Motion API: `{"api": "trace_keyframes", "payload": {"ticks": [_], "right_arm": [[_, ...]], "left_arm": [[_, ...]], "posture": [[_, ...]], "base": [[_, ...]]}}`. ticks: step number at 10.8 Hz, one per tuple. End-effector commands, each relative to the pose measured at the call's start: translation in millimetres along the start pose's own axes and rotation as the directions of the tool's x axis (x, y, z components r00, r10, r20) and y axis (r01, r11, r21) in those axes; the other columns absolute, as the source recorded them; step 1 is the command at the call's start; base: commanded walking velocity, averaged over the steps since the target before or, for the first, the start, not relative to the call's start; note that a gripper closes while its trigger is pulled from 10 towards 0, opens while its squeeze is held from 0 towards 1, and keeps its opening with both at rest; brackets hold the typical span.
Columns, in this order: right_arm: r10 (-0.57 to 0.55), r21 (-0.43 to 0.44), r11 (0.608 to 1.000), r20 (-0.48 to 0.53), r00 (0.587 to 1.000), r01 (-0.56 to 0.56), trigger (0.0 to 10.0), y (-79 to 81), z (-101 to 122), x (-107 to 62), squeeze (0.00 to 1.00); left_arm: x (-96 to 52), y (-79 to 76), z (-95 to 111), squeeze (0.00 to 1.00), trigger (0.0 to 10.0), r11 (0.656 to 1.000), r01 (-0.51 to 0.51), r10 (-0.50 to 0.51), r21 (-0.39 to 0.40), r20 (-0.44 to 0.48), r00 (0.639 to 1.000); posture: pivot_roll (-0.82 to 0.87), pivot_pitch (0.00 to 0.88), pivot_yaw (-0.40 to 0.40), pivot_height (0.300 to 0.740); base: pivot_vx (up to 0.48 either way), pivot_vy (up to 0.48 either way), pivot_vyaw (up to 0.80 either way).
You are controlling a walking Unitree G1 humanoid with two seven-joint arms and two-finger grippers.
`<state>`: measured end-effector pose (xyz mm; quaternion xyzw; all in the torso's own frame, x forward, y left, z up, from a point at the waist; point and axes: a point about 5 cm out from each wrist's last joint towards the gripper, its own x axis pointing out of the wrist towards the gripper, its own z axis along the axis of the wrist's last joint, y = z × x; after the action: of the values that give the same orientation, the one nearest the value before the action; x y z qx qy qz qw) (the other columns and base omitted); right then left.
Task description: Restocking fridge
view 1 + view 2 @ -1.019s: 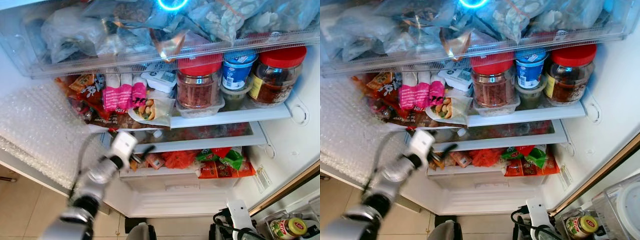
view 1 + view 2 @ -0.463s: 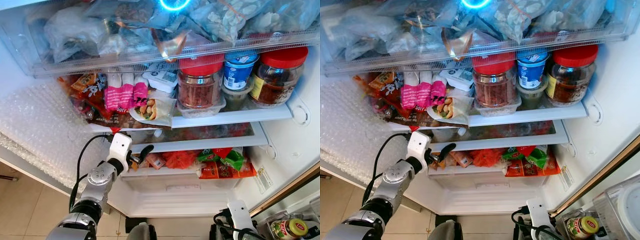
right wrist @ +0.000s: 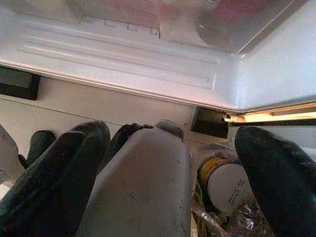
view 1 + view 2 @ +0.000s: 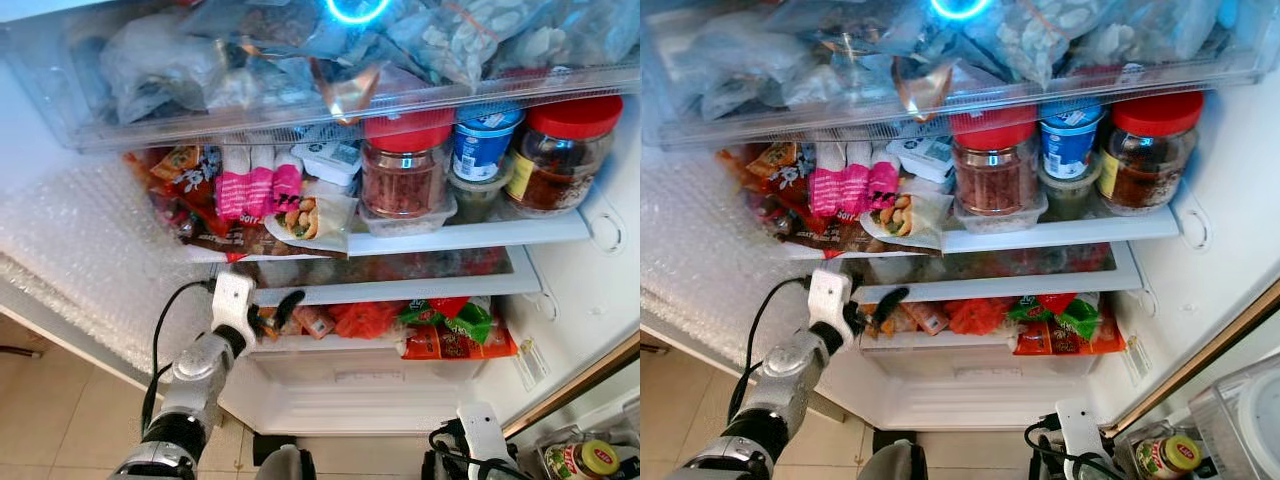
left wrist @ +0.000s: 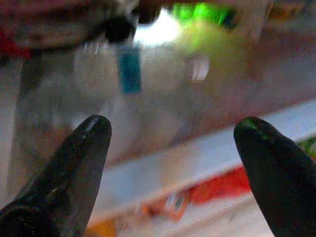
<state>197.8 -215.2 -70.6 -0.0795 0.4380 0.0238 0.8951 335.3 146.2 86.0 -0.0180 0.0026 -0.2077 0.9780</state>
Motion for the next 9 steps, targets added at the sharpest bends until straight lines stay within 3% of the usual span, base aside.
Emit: {"api": "trace_keyframes", "payload": {"ticks": [1, 2, 5, 7, 9], "right_arm": [[0.012, 0.034, 0.999, -0.141, 0.99, -0.007, 10.0, 5.5, -38, -7.1, 0.0], [0.012, 0.033, 0.999, -0.141, 0.99, -0.008, 10.0, 5.4, -38, -7.2, 0.0], [0.014, 0.019, 1.0, -0.141, 0.99, -0.011, 10.0, 3.6, -36, -6.9, 0.0], [0.007, 0.011, 1.0, -0.14, 0.99, -0.006, 10.0, 0.3, -35, -6.7, 0.0], [0.007, 0.006, 1.0, -0.142, 0.99, -0.006, 10.0, -1.6, -33, -6.5, 0.0]], "left_arm": [[-2.2, 2.1, 3, 0.0, 10.0, 1.0, -0.003, 0.003, -0.004, 0.006, 1.0], [-4.4, 1.2, 0, 0.0, 10.0, 1.0, -0.004, 0.004, -0.008, 0.0, 1.0], [-32.4, -3.8, -28, 0.0, 10.0, 0.995, -0.103, 0.103, 0.009, -0.029, 0.994], [-44.8, -6.3, -32, 0.0, 10.0, 0.988, -0.148, 0.149, 0.038, -0.019, 0.989], [-48.2, -7.3, -33, 0.0, 10.0, 0.984, -0.17, 0.17, 0.048, -0.013, 0.985]], "posture": [[-0.08, 0.105, 0.137, 0.644], [-0.08, 0.106, 0.134, 0.644], [-0.09, 0.097, 0.124, 0.644], [-0.08, 0.085, 0.112, 0.644], [-0.08, 0.074, 0.105, 0.644]], "base": [[0.0, 0.0, 0.0], [0.0, 0.0, 0.0], [0.0, 0.0, 0.0], [0.0, 0.0, 0.0], [0.0, 0.0, 0.0]]}}
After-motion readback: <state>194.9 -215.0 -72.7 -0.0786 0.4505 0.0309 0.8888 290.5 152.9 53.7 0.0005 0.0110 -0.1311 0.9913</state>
